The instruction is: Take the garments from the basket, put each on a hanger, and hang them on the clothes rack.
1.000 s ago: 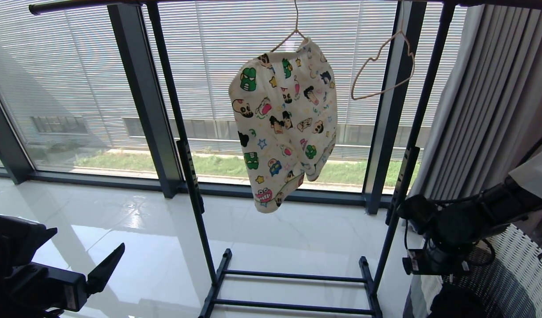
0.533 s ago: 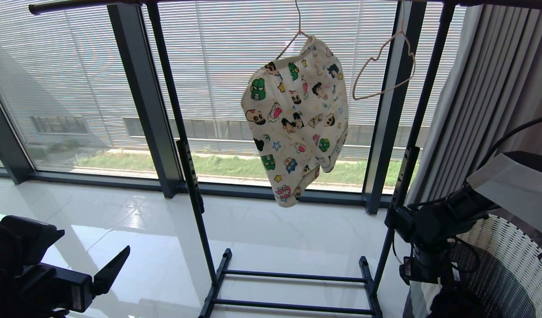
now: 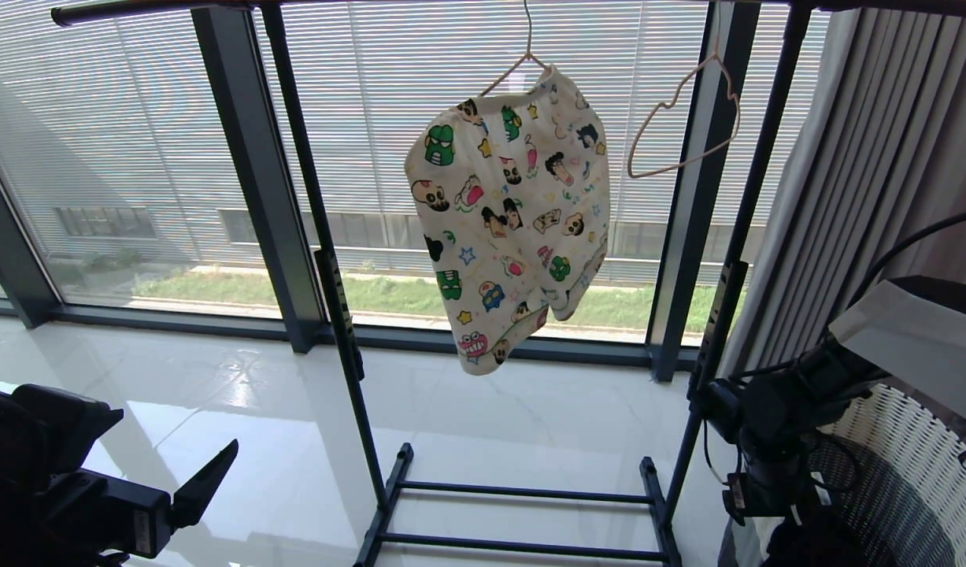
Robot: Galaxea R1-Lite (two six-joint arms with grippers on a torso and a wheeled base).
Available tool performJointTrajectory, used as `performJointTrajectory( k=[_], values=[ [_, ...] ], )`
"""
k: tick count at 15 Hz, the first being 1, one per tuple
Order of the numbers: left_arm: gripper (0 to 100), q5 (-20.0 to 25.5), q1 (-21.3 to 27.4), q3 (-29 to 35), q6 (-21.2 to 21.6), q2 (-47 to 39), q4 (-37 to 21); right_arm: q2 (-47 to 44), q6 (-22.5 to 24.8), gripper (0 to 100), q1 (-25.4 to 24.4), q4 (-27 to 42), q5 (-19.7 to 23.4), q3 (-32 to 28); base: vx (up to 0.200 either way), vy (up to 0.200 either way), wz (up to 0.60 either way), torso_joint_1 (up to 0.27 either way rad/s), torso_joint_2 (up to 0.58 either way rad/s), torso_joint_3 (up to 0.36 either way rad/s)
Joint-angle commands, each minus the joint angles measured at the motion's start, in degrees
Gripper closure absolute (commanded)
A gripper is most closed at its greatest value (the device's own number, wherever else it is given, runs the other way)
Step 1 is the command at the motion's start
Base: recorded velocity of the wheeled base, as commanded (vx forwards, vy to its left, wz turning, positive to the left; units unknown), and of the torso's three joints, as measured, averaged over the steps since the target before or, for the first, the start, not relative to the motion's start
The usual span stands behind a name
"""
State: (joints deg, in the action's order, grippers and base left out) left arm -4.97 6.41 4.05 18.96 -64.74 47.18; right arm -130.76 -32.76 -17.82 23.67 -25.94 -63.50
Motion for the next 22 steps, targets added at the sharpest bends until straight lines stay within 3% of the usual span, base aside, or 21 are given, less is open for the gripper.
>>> performJointTrajectory(
  k=[1,3,4,12,15,18,20,22],
  values=[
    [0,-0.12,0.0,0.0,0.03,0.06,0.02,0.5,0.06,0,-0.02,0.23,-0.07,1.1,0.0,0.0,0.0,0.0,0.0,0.0],
    [0,-0.12,0.0,0.17,0.12,0.14,0.02,0.59,-0.11,0,-0.02,0.23,-0.25,3.3,0.0,0.0,0.0,0.0,0.0,0.0],
    [0,-0.12,0.0,0.17,0.12,0.23,0.02,0.59,-0.29,100,-0.02,-0.12,-0.34,4.44,0.0,0.0,0.0,0.0,0.0,0.0],
    [0,-0.12,0.0,0.17,0.12,0.23,0.02,4.46,-0.2,100,-0.02,-1.26,-0.07,6.37,0.0,0.0,0.0,0.0,0.0,0.0],
    [0,-0.04,0.0,0.17,0.2,0.14,0.02,11.75,-0.29,100,-0.02,1.73,1.86,6.99,0.0,0.0,0.0,0.0,0.0,0.0],
    [0,-0.12,1.67,0.52,0.2,0.41,0.11,24.41,0.41,100,-0.02,1.73,5.29,11.38,0.0,0.0,0.0,0.0,0.0,0.0],
    [0,-0.21,2.9,1.23,0.2,0.41,0.11,31.44,3.66,100,0.07,1.64,6.69,13.32,0.0,0.0,0.0,0.0,0.0,0.0],
    [0,-0.39,4.84,2.54,0.56,0.5,0.11,42.25,13.6,100,0.95,1.64,10.91,15.16,0.0,0.0,0.0,0.0,0.0,0.0]
  ],
)
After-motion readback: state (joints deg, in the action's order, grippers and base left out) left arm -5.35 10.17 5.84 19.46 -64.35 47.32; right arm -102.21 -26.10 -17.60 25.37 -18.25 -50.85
